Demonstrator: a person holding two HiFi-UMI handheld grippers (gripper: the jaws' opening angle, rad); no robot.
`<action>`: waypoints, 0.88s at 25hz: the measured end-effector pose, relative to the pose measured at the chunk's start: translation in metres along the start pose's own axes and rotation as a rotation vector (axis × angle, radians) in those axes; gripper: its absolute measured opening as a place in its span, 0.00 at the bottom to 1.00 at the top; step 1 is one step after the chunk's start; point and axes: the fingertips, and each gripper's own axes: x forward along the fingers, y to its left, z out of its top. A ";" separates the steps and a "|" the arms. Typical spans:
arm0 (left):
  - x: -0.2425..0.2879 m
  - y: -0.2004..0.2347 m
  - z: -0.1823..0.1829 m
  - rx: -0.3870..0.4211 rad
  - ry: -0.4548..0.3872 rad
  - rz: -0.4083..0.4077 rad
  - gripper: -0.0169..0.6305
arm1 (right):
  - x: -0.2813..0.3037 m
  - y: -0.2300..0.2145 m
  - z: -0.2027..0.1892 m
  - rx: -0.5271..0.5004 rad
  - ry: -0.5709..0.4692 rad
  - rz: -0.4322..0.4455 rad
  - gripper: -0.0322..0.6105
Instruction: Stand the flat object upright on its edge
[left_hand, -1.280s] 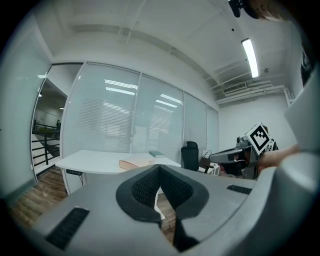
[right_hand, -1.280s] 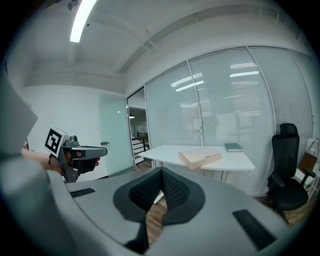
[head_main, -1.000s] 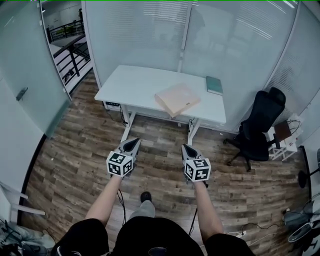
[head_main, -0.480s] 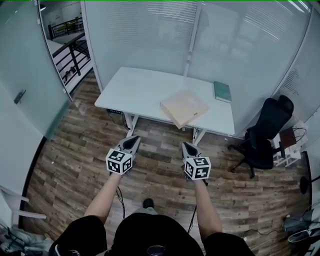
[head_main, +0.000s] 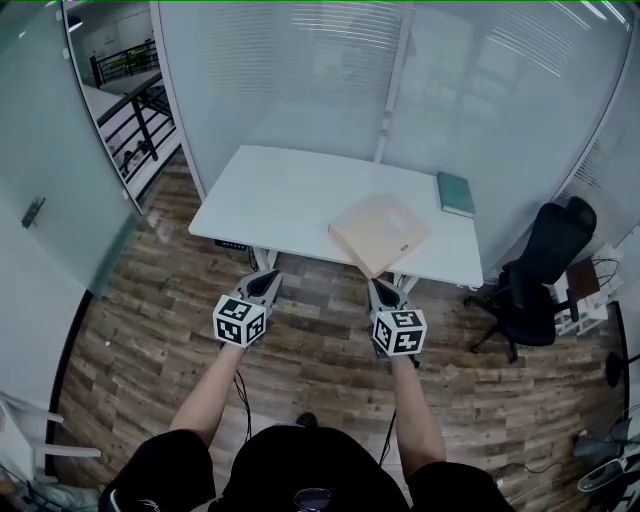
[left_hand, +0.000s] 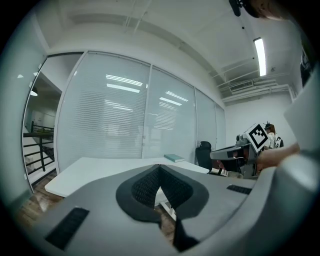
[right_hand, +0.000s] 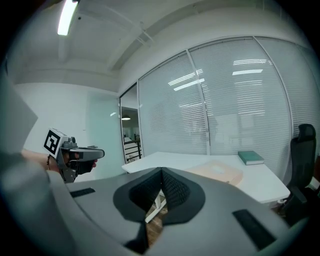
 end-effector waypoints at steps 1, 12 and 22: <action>0.003 0.006 -0.001 -0.003 0.001 0.000 0.06 | 0.006 -0.001 -0.001 0.005 0.002 -0.003 0.08; 0.017 0.032 -0.018 -0.030 0.023 -0.016 0.06 | 0.029 -0.009 -0.014 0.029 0.037 -0.036 0.08; 0.064 0.053 -0.016 -0.008 0.038 -0.036 0.05 | 0.065 -0.040 -0.009 0.052 0.024 -0.055 0.08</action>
